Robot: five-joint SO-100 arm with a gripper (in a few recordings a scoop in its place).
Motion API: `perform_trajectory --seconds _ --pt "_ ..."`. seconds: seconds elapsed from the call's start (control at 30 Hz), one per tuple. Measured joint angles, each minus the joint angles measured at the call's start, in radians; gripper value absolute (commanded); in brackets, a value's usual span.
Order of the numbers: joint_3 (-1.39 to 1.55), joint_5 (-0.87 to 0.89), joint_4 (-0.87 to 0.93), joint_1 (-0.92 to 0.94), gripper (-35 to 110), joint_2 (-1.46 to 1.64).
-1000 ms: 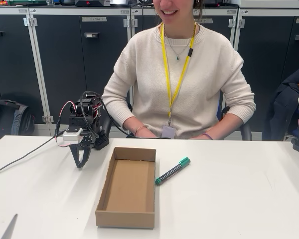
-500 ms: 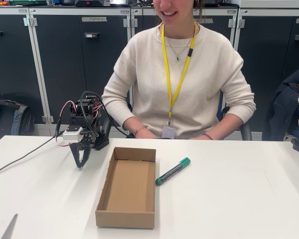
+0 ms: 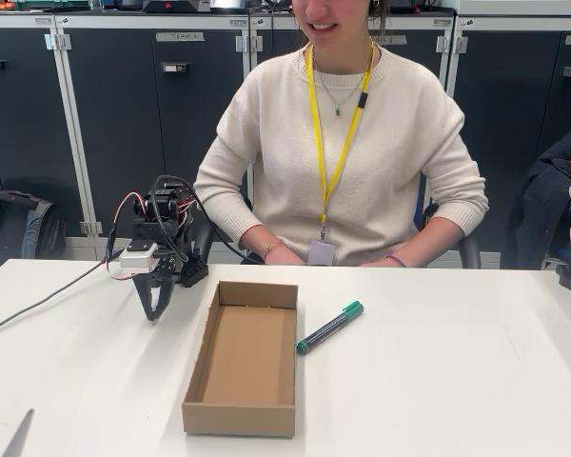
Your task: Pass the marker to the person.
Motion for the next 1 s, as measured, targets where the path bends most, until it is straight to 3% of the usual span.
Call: perform_trajectory --seconds 0.27,0.43,1.0 --pt "-0.017 0.02 -0.164 0.009 -5 -0.126" --pt "-0.167 0.048 -0.169 -0.025 -5 -0.331" --pt "-1.376 0.084 0.242 -0.417 -5 -1.197"
